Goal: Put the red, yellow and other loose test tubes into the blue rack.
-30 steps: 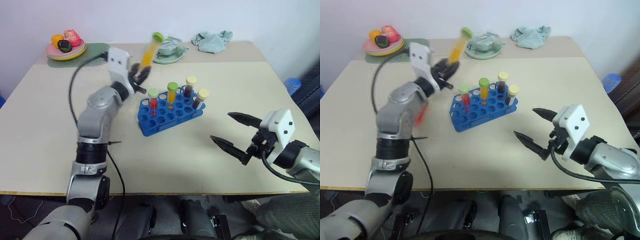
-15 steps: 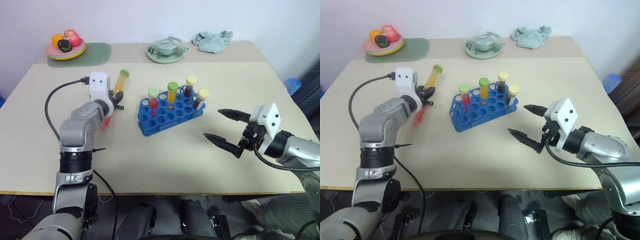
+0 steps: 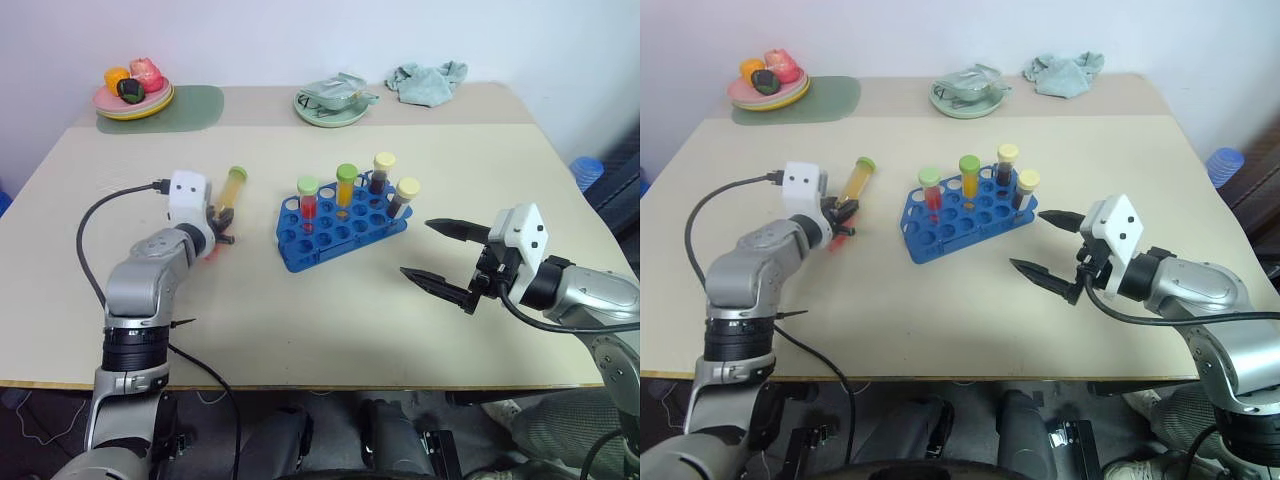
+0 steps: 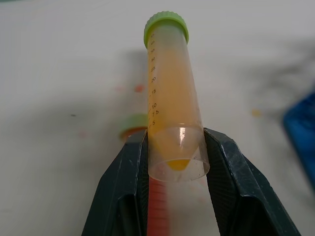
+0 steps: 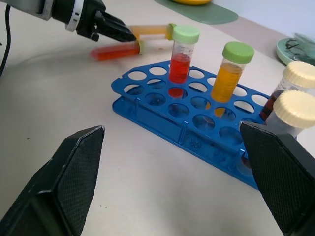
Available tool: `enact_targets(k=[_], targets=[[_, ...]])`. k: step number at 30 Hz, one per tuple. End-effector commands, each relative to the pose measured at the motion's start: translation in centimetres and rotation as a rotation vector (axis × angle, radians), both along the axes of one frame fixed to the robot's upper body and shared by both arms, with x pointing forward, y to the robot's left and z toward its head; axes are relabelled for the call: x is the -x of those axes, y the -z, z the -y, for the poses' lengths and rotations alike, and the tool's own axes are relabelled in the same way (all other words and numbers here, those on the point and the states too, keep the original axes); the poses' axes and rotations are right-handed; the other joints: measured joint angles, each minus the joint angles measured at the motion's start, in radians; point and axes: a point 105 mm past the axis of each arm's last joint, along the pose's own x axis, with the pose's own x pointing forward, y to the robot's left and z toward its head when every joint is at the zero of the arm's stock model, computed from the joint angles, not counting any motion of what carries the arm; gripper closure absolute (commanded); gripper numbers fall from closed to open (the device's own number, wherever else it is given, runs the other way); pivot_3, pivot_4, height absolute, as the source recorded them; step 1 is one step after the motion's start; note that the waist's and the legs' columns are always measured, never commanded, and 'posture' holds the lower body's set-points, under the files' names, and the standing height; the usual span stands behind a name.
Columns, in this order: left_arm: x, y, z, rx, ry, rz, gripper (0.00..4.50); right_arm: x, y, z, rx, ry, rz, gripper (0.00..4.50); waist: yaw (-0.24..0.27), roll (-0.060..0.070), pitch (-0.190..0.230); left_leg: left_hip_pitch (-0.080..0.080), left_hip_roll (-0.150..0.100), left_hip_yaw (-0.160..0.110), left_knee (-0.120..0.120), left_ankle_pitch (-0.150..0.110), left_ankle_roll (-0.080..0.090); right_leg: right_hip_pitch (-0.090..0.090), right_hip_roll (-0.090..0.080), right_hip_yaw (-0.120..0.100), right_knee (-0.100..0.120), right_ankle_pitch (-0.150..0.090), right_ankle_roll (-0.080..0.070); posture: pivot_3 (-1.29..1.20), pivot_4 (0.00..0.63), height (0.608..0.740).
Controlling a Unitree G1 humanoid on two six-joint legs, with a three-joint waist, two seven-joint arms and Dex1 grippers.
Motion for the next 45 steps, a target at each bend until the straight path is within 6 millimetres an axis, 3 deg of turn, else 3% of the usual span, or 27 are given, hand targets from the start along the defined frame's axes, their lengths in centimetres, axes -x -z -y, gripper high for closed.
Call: enact_targets(k=[1,7,15,21,29,32,36,40,45], targets=[[0.2,-1.0,1.1,-0.004,0.028,0.028,3.06,0.1,-0.9,0.0,-0.002,-0.011,0.046,0.0,-0.001,0.0,0.0,0.0,0.0,0.0,0.0,0.0,0.0,0.0,0.0,0.0,0.0,0.0,0.0,0.0,0.15,0.74],[1.0,0.3,1.2,-0.015,0.046,-0.019,3.06,0.2,-0.9,0.1,-0.002,-0.011,0.045,0.0,-0.003,0.0,0.0,0.0,0.0,0.0,0.001,0.0,0.0,-0.001,0.0,0.0,0.002,0.0,0.0,0.0,0.15,0.74],[2.4,2.5,-1.9,-0.058,-0.036,-0.077,3.06,0.2,-0.8,-0.3,-0.005,-0.025,0.04,0.0,-0.004,0.0,0.0,0.0,0.0,0.0,0.001,0.0,0.0,-0.001,0.0,0.0,0.002,0.0,0.0,0.0,0.15,0.74],[3.0,3.0,-3.1,-0.07,-0.057,-0.087,3.06,-0.1,-1.1,-0.7,-0.005,-0.04,0.042,0.0,-0.003,0.0,0.0,0.0,0.0,0.001,0.002,-0.001,0.0,-0.001,0.0,0.001,0.003,0.0,0.0,0.0,0.15,0.74],[4.3,3.7,-2.4,-0.095,0.012,-0.123,3.06,-0.5,-1.2,-0.9,-0.002,-0.051,0.041,0.0,-0.002,0.0,0.0,0.0,0.0,0.0,0.002,-0.001,0.0,-0.001,0.0,0.0,0.003,0.0,0.0,0.0,0.15,0.74],[4.6,3.7,-2.4,-0.1,0.007,-0.148,2.19,-0.4,-1.2,-1.0,-0.002,-0.054,0.039,0.0,-0.001,0.0,0.0,0.0,0.0,0.001,0.002,-0.001,0.0,-0.001,0.0,0.001,0.003,0.0,0.0,0.0,0.15,0.74],[4.7,2.6,-2.0,-0.101,0.013,-0.131,0.14,-0.3,-1.3,-1.0,0.0,-0.058,0.037,0.0,-0.001,0.0,0.0,0.0,0.0,0.001,0.002,-0.001,0.0,-0.001,0.0,0.001,0.003,0.0,0.0,0.0,0.15,0.74],[4.6,-0.6,-1.8,-0.088,0.05,-0.121,0.04,0.1,-1.6,-0.8,0.008,-0.074,0.029,0.0,-0.001,0.0,0.0,0.0,0.0,0.0,0.002,-0.001,0.0,-0.001,0.0,0.0,0.003,0.0,0.0,0.0,0.15,0.74],[3.7,-4.4,-2.0,-0.062,0.078,-0.282,0.04,0.5,-2.0,-1.0,0.026,-0.119,0.016,0.0,-0.002,0.0,0.001,-0.001,0.0,0.0,0.003,-0.001,0.001,-0.001,0.0,0.0,0.004,0.0,0.0,0.0,0.15,0.74]])
